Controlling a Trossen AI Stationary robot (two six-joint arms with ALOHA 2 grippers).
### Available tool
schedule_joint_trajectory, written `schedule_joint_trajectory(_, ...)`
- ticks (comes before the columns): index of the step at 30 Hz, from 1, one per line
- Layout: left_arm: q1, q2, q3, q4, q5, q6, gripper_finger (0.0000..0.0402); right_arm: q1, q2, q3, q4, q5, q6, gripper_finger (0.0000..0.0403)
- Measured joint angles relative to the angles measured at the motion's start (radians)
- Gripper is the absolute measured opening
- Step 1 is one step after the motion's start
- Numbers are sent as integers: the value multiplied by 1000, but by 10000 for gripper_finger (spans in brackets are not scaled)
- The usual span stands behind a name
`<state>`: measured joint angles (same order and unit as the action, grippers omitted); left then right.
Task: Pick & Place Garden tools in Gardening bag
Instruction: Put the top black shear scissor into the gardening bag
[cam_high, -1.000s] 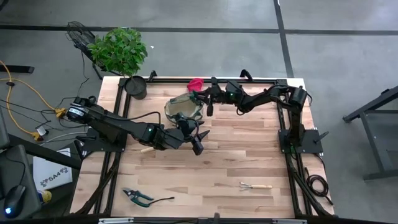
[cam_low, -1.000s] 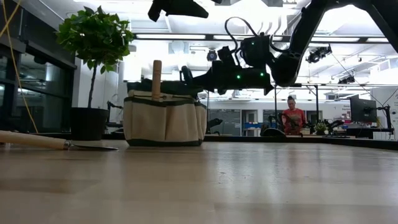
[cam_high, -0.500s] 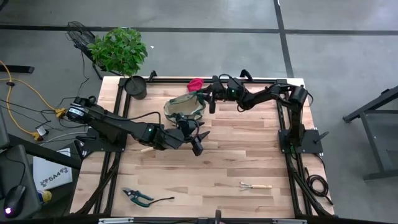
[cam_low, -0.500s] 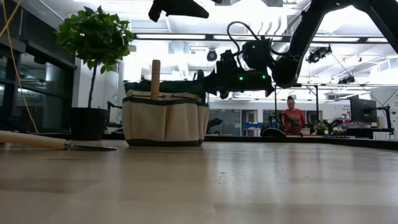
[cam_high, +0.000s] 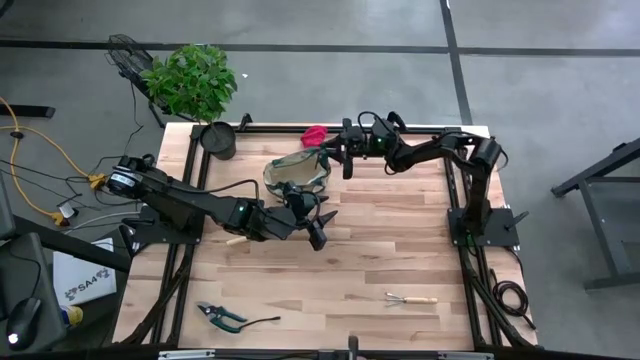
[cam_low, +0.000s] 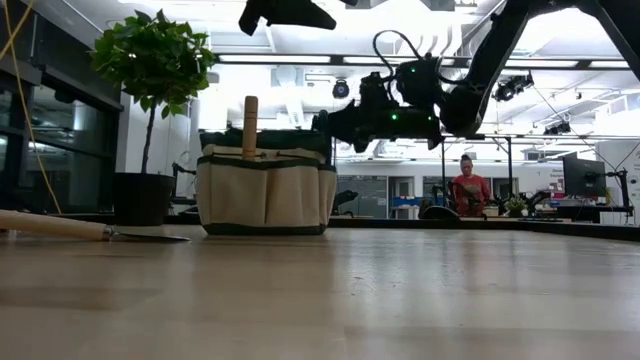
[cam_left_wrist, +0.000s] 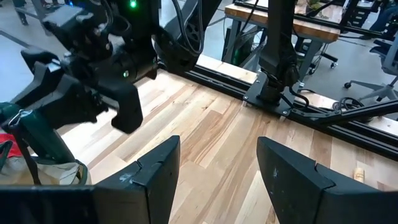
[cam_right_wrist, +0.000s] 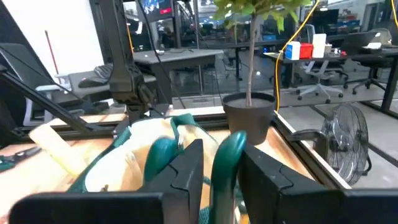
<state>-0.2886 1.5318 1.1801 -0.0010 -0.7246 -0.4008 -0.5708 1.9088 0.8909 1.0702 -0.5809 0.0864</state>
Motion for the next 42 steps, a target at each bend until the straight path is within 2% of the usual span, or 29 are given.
schedule_joint_trajectory(11,0,0,0,0,0,-4,207,-48,-100,0,-129,-19,-2,72)
schedule_joint_trajectory(18,0,0,0,-1,-1,-3,207,-66,-112,0,-139,-132,-5,13)
schedule_joint_trajectory(25,0,0,0,-1,-3,-3,207,-64,-112,0,-131,-214,-33,3)
schedule_joint_trajectory(31,0,12,-1,-5,-12,0,207,-54,-112,0,-134,-222,-38,3)
schedule_joint_trajectory(37,0,29,-1,-2,-19,-10,207,-41,-113,0,-260,-157,-121,3)
schedule_joint_trajectory(42,0,27,0,-2,-20,-20,207,-38,-113,0,-307,-155,-140,3)
